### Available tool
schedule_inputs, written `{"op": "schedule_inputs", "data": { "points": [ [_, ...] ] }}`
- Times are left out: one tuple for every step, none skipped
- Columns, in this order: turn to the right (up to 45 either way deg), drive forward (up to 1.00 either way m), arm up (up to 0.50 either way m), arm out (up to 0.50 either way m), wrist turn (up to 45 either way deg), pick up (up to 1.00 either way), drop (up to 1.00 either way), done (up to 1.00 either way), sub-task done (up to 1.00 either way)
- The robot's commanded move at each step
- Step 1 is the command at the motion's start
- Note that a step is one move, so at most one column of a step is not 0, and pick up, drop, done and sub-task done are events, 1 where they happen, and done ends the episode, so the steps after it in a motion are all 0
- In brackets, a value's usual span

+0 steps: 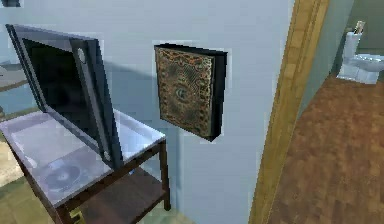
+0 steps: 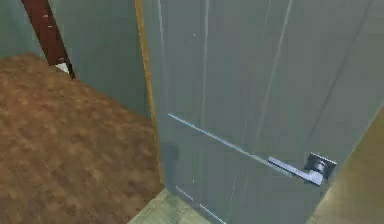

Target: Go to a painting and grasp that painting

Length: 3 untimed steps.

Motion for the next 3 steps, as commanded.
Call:
{"op": "schedule_inputs", "data": {
  "points": [
    [24.0, 0.00, 0.00, 0.00, 0.0, 0.00, 0.00, 0.00, 0.00],
    [0.0, 0.45, 0.00, 0.00, 0.0, 0.00, 0.00, 0.00, 0.00],
    [9.0, 0.00, 0.00, 0.00, 0.0, 0.00, 0.00, 0.00, 0.00]
  ]
}}
